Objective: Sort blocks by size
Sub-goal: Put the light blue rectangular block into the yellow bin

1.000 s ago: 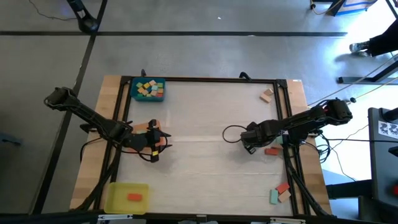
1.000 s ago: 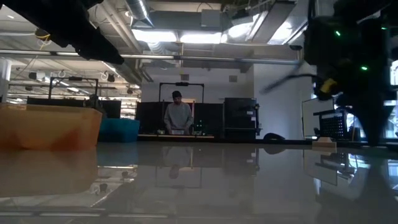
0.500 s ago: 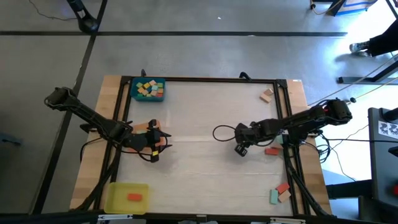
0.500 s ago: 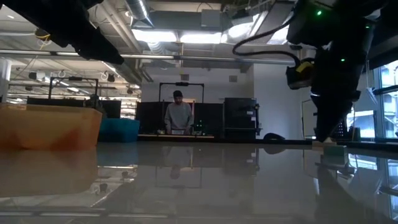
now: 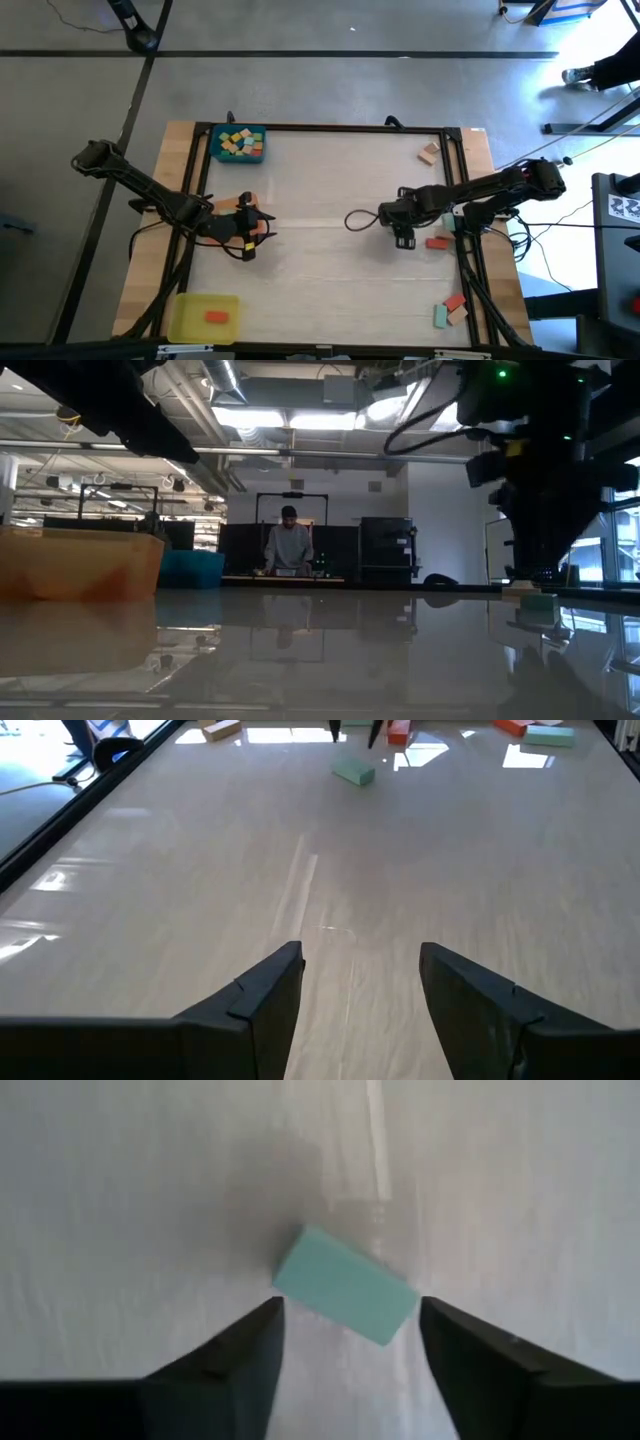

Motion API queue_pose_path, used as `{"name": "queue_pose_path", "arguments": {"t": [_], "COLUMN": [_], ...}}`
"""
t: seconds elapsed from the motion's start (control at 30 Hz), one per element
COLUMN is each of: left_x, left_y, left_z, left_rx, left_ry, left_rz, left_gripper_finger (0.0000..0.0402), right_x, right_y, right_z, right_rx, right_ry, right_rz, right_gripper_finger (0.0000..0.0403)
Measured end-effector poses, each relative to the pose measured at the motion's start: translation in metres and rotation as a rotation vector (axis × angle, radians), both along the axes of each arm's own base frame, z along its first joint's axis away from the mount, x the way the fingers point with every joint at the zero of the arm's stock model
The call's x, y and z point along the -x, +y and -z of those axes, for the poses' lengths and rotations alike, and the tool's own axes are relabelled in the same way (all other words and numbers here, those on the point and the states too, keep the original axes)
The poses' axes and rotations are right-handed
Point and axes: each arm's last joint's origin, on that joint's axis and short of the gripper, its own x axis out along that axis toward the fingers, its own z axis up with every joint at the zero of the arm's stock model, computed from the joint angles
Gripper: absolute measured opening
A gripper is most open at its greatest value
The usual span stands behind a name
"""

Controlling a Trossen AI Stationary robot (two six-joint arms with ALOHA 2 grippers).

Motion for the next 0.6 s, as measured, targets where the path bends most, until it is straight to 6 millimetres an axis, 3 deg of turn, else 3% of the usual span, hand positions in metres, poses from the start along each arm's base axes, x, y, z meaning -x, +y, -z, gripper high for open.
{"name": "queue_pose_path", "arguments": {"t": [0.1,0.23,0.6], "left_x": [0.000,0.000,0.000], "left_y": [0.000,0.000,0.000], "left_z": [0.000,0.000,0.000], "left_rx": [-0.001,-0.005,-0.018], "left_ry": [0.002,0.004,0.007], "left_rz": [0.000,0.002,0.010], "left_gripper_finger": [0.0191,0.0191,0.0191], "right_x": [0.003,0.003,-0.007], "right_y": [0.001,0.002,0.002], "right_z": [0.009,0.023,0.046], "right_rx": [0.026,0.070,0.100], "right_ry": [0.052,0.088,0.133], "right_rz": [-0.119,-0.191,-0.328], "right_gripper_finger": [0.0259,0.0274,0.0231]}}
